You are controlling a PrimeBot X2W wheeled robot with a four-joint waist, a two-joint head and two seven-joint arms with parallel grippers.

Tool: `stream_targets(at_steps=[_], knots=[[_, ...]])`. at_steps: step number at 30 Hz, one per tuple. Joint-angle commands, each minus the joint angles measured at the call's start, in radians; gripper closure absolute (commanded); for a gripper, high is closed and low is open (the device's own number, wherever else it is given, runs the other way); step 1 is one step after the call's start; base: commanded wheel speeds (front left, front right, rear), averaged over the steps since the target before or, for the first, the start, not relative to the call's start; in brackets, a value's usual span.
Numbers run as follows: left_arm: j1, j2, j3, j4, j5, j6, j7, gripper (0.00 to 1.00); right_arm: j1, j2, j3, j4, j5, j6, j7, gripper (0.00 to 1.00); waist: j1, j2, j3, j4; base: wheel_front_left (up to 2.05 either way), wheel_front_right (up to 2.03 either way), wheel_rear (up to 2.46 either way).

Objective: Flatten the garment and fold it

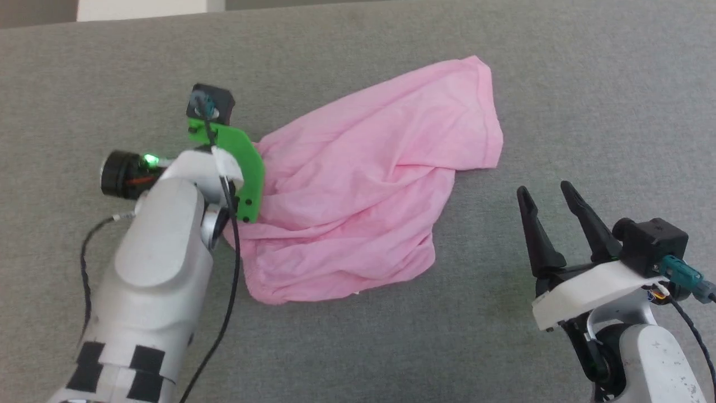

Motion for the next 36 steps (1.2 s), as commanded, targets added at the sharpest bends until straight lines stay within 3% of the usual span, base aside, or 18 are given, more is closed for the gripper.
stream_targets(at_steps=[1, 8, 9, 10, 11, 15, 20, 27, 36], knots=[[-0.001, 0.013, -0.01, 0.014, 0.01, -0.011, 0.042, 0.0, -0.011, 0.002, 0.003, -0.007, 0.009, -0.001, -0.004, 0.0, 0.0001, 0.0, 0.02, -0.017, 0.0, 0.0, 0.0], [0.033, 0.009, -0.065, -0.036, -0.028, -0.079, 0.175, 0.0, -0.012, 0.002, -0.004, -0.006, 0.011, -0.001, -0.005, 0.0, 0.0001, 0.0, 0.026, -0.011, 0.0, 0.0, 0.0], [0.038, 0.012, -0.08, -0.05, -0.031, -0.087, 0.186, 0.53, -0.015, 0.002, -0.002, -0.007, 0.013, -0.001, -0.005, 0.0, 0.0001, 0.0, 0.026, -0.009, 0.0, 0.0, 0.0], [0.041, 0.016, -0.09, -0.059, -0.03, -0.091, 0.19, 0.73, -0.017, 0.002, 0.0, -0.008, 0.013, -0.001, -0.004, 0.0, 0.0001, 0.0, 0.026, -0.007, 0.0, 0.0, 0.0], [0.043, 0.022, -0.097, -0.073, -0.028, -0.093, 0.187, 1.0, -0.018, 0.002, 0.003, -0.01, 0.014, -0.001, -0.002, 0.0, 0.0001, 0.0, 0.027, -0.007, 0.0, 0.0, 0.0], [0.057, 0.037, -0.07, -0.14, -0.022, -0.044, 0.096, 1.0, -0.031, 0.002, 0.005, -0.023, 0.016, -0.001, 0.001, 0.0, 0.0001, 0.0, 0.033, -0.001, 0.0, 0.0, 0.0], [0.115, 0.006, -0.008, -0.229, -0.061, 0.026, -0.083, 1.0, -0.097, 0.002, -0.043, -0.021, -0.022, -0.001, 0.02, 0.0, 0.0001, 0.0, 0.044, 0.023, 0.0, 0.0, 0.0], [0.174, -0.03, -0.005, -0.292, -0.084, 0.039, -0.224, 1.0, -0.291, 0.002, -0.134, 0.117, -0.045, -0.001, 0.224, 0.0, 0.0001, 0.0, 0.066, 0.07, 0.0, 0.0, 0.0], [0.157, -0.054, -0.032, -0.299, -0.098, 0.025, -0.243, 1.0, -0.522, 0.002, -0.169, 0.38, -0.097, -0.001, 0.483, 0.0, 0.0001, 0.0, 0.105, 0.113, 0.0, 0.0, 0.0]])
